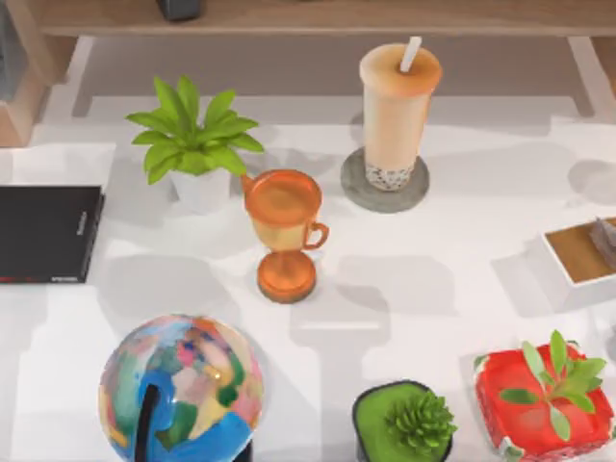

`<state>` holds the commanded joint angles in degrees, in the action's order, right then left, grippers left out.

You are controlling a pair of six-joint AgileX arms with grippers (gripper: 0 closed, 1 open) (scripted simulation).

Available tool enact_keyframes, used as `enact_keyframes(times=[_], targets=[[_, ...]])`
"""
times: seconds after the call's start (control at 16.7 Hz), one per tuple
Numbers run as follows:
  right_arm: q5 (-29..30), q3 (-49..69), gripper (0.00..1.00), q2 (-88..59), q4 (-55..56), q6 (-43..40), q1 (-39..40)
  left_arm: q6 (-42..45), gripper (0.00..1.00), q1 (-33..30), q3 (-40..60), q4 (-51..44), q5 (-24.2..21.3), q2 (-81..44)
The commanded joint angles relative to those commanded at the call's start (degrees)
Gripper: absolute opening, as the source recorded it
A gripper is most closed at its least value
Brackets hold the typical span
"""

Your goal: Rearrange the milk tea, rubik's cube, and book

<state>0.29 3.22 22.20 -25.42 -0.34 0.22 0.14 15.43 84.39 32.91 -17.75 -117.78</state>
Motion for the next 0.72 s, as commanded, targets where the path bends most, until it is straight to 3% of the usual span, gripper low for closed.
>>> enact_keyframes(times=[0.54,0.72], targets=[[0.0,0.0,1.0,0.0,0.0,0.0,0.0,0.1,0.0,0.2,0.0,0.1,0.1,0.2],[0.0,0.0,1.0,0.0,0.0,0.0,0.0,0.3,0.0,3.2,-0.1,3.2,0.7,1.8]])
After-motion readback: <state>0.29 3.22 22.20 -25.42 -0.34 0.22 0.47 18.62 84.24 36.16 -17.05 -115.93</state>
